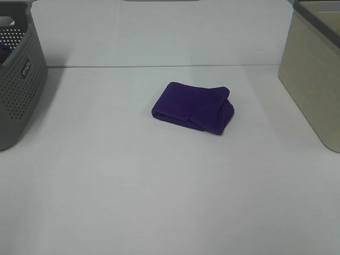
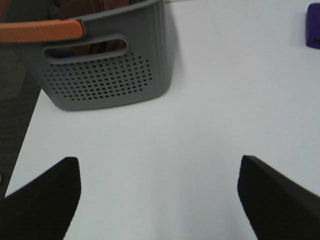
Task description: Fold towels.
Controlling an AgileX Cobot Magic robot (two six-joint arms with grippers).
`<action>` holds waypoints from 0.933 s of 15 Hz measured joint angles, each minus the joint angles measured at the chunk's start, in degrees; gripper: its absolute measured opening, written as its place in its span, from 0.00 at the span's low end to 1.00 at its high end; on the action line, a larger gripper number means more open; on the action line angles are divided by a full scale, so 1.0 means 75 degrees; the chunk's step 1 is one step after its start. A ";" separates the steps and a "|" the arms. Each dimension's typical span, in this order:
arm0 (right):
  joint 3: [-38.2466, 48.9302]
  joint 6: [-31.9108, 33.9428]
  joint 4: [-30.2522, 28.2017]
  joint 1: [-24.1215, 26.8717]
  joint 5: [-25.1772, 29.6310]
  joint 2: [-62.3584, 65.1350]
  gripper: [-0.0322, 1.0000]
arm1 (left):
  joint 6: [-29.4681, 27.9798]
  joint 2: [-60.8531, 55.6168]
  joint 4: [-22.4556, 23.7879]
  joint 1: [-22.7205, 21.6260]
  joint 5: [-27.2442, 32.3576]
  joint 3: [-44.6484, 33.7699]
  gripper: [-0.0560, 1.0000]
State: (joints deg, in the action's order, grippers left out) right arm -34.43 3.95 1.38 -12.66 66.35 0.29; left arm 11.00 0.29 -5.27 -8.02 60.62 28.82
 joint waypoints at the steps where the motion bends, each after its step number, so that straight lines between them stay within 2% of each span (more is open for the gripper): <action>1: 0.0260 -0.0008 0.0000 0.0000 -0.0206 -0.0008 0.78 | 0.0000 -0.0069 -0.0092 0.0000 0.0000 -0.0023 0.80; 3: 0.0626 -0.0046 0.0000 0.0000 -0.0665 -0.0008 0.78 | 0.0000 -0.0069 -0.0214 0.0000 -0.0008 -0.0023 0.80; 9: 0.0756 -0.0053 -0.0015 0.0000 -0.0726 -0.0008 0.78 | -0.0092 -0.0069 -0.0374 0.0031 -0.0008 -0.0023 0.80; 10: 0.0756 -0.0053 -0.0015 0.0092 -0.0726 -0.0008 0.78 | -0.0092 -0.0069 -0.0413 0.0214 -0.0008 -0.0023 0.80; 12: 0.0756 -0.0053 -0.0015 0.0764 -0.0726 -0.0008 0.78 | -0.0092 -0.0069 -0.0420 0.0695 -0.0008 -0.0023 0.80; 13: 0.0756 -0.0053 -0.0015 0.1337 -0.0733 -0.0008 0.78 | -0.0099 -0.0069 -0.0428 0.0848 -0.0008 -0.0023 0.80; 14: 0.0756 -0.0053 -0.0015 0.1413 -0.0733 -0.0008 0.78 | -0.0099 -0.0069 -0.0466 0.0848 -0.0008 -0.0023 0.80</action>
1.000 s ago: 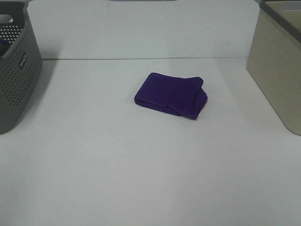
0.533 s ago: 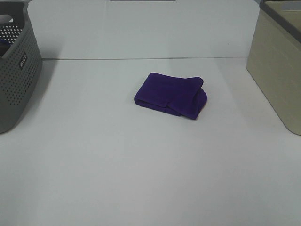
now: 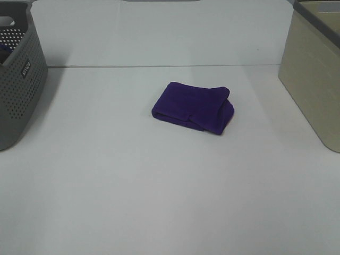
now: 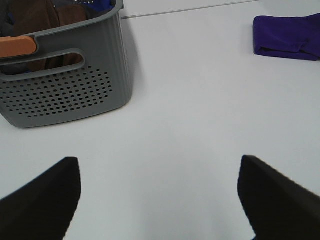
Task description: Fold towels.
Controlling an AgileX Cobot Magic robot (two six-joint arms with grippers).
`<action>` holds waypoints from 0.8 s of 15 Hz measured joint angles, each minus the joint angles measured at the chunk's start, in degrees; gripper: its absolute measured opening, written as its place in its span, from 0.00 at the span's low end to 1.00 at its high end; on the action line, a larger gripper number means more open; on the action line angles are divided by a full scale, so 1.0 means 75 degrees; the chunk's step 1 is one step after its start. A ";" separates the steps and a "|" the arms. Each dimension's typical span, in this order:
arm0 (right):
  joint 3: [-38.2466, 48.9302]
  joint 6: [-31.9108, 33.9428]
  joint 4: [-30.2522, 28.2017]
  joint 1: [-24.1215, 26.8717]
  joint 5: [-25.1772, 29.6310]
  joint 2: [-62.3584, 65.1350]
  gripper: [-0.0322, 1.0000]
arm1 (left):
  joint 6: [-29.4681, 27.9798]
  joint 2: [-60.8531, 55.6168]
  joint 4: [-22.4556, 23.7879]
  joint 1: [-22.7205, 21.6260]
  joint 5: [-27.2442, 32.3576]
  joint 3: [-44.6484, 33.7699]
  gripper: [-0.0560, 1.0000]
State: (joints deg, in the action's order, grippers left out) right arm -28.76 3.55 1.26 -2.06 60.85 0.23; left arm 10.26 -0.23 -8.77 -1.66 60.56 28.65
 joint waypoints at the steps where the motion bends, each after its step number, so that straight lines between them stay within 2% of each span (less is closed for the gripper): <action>1: 0.0000 0.0000 0.0000 0.0008 0.0000 0.0000 0.78 | 0.0000 0.0000 -0.0015 0.0000 0.0000 0.0000 0.80; 12: 0.0000 0.0000 0.0000 0.0008 0.0000 0.0000 0.78 | -0.0046 0.0000 -0.0122 0.0000 0.0000 0.0000 0.80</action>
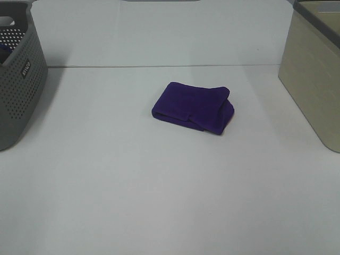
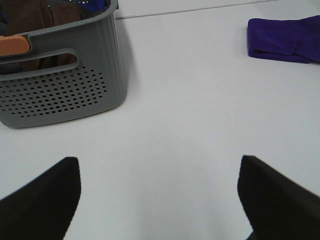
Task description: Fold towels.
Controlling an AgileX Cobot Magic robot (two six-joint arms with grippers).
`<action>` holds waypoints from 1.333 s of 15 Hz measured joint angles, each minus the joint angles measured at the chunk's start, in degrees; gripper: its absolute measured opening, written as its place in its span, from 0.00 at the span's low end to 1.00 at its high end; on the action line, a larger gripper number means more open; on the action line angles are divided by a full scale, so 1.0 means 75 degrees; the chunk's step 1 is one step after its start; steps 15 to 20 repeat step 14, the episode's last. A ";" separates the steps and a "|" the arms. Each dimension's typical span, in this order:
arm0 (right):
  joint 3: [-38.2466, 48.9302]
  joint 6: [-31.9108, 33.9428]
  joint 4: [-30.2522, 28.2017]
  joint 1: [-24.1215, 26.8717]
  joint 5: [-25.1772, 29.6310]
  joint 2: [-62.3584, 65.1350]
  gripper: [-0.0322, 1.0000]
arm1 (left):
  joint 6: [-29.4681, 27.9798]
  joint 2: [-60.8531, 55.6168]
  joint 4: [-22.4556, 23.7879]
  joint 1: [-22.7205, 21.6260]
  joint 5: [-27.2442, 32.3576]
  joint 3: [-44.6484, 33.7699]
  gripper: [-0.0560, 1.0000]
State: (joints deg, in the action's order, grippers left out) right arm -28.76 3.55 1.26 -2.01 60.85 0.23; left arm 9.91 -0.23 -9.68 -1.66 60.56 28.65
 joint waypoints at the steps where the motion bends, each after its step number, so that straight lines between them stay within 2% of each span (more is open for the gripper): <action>1: 0.0000 0.0000 0.0000 0.0000 0.0000 0.0000 0.78 | 0.0000 0.0000 0.0000 0.0000 0.0000 0.0000 0.80; 20: 0.0000 0.0000 0.0000 0.0000 0.0000 0.0000 0.78 | 0.0000 0.0000 0.0000 0.0000 0.0000 0.0000 0.80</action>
